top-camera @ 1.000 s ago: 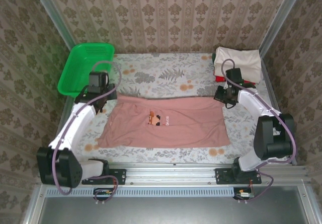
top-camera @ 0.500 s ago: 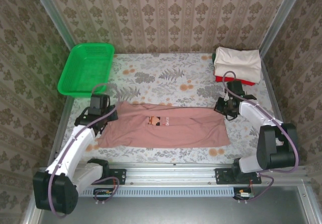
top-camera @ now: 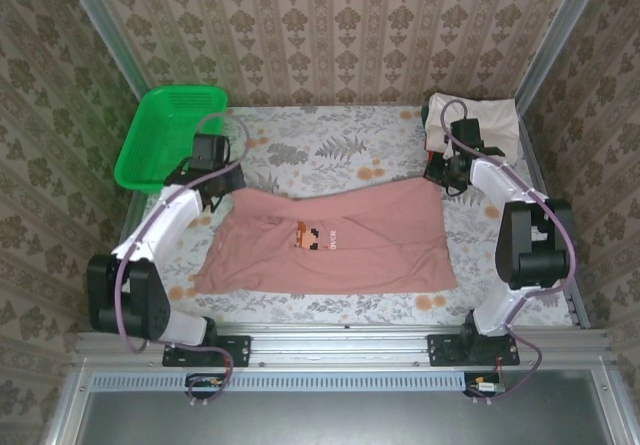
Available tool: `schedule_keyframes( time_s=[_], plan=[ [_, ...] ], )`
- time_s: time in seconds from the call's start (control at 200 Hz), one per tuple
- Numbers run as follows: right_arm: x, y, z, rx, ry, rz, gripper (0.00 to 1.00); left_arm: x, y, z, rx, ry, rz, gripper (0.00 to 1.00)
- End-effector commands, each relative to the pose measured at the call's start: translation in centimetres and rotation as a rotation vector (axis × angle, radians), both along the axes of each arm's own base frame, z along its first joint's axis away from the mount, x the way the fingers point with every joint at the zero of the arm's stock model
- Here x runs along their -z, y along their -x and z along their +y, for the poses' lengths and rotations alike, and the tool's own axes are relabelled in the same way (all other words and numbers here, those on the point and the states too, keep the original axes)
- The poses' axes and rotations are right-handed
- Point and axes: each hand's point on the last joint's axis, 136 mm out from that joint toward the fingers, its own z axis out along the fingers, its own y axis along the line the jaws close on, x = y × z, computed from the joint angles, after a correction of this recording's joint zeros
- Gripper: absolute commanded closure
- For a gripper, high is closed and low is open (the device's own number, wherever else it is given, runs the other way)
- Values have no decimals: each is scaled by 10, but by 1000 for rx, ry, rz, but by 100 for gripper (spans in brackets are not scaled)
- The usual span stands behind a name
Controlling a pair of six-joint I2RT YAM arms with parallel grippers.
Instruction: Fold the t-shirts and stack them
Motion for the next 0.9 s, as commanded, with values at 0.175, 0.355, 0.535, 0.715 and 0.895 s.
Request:
schedule_keyframes(
  time_s=[0.175, 0.355, 0.535, 0.715, 0.895],
  plan=[
    [27, 36, 4, -36, -46, 96, 100, 29, 48, 14, 7, -11, 63, 100],
    [28, 71, -10, 9, -36, 100, 98, 26, 86, 36, -62, 6, 81, 100],
    [42, 94, -12, 27, -40, 146, 98, 47, 114, 38, -72, 20, 142, 100],
    [55, 110, -3, 22, -92, 171, 94, 74, 137, 44, -100, 18, 207, 100],
    [63, 124, -7, 32, -71, 201, 93, 93, 153, 37, -103, 54, 252, 100]
  ],
)
